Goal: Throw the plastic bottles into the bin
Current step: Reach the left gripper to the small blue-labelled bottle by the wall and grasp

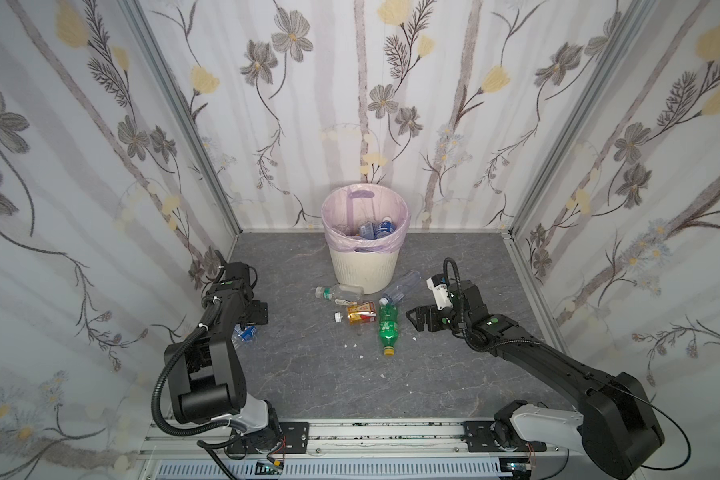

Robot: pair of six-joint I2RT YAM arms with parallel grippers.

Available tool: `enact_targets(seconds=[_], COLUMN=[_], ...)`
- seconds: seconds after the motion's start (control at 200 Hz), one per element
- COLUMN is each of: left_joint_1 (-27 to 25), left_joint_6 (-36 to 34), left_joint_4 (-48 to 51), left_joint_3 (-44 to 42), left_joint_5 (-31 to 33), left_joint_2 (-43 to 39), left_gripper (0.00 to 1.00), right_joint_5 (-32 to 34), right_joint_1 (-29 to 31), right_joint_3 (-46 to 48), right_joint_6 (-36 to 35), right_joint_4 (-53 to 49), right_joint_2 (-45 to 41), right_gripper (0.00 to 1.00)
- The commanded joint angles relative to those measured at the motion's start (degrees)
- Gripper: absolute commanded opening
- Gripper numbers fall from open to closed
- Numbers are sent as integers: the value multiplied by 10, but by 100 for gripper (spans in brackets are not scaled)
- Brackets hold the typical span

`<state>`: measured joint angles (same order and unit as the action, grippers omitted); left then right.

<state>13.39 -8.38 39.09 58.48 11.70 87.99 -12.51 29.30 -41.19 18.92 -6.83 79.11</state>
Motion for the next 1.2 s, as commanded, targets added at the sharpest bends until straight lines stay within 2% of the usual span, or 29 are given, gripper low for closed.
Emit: enact_targets(seconds=[0.0,0.175,0.38,0.64,0.854,1.084,1.194], left_joint_1=[3,9,10,10,9,-4,-29], left_joint_6=[14,15,17,32,43,45,42], left_joint_4=[-18,-48,-59,-62,-65,-79,-89], left_joint_3=[-1,-22,-27,-37,-40,-45,-43], left_joint_5=[-24,-16,-39,-82,-116,-158,-161], left_joint_2=[10,23,55,76,75,15,-31], left_gripper=[98,98,97,82,60,54,52], right_joint_5=[-17,-24,-27,-26,-14,6,16], right_joint_1=[-5,-14,-17,-22,-23,-25,-30], right_joint_3=[6,17,25,23,24,22,20], right_joint_6=[-16,-18,-16,-14,-8,4,10], right_joint_4=[34,38,39,35,31,30,29], right_joint_2=[-3,-10,-19,-24,-23,-9,-2], right_gripper=[100,100,100,100,99,99,99])
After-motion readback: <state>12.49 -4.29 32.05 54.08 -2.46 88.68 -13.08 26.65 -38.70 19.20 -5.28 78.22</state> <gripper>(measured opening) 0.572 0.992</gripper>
